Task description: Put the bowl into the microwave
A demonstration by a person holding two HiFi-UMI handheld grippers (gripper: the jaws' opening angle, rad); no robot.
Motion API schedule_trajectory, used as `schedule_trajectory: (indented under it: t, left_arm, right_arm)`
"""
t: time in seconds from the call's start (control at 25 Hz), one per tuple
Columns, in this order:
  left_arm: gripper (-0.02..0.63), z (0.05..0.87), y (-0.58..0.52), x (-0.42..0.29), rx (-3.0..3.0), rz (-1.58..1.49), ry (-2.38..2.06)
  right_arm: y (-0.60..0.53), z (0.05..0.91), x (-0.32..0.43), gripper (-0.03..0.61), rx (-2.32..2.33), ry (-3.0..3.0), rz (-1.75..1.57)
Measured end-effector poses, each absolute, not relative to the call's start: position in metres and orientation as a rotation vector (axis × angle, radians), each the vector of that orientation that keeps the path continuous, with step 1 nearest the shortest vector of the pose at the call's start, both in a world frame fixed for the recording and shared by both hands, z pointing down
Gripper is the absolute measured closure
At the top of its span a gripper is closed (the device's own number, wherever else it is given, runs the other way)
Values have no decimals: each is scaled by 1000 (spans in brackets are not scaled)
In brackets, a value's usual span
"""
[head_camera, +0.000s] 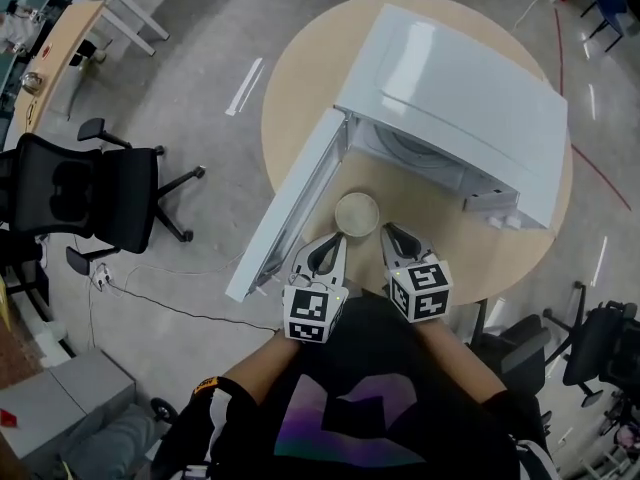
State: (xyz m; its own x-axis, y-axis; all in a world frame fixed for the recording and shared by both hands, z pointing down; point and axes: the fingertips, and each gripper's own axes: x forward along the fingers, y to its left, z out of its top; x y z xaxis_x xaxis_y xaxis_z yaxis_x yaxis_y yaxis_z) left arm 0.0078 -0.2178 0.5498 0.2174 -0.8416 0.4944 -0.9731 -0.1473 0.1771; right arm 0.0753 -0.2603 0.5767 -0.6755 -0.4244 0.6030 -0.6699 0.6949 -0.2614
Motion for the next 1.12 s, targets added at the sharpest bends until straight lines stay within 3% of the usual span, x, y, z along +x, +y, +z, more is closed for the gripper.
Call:
schedule_trajectory:
  t: [0.92, 1.12]
  left_arm:
    - [566, 615, -246, -16, 1777, 454, -1698]
    - [560, 631, -247, -26, 1719, 461, -1681]
  right_arm:
    - [-304, 649, 59, 560, 685, -2266, 810]
    - [-304, 661, 56, 522, 669, -2232, 865]
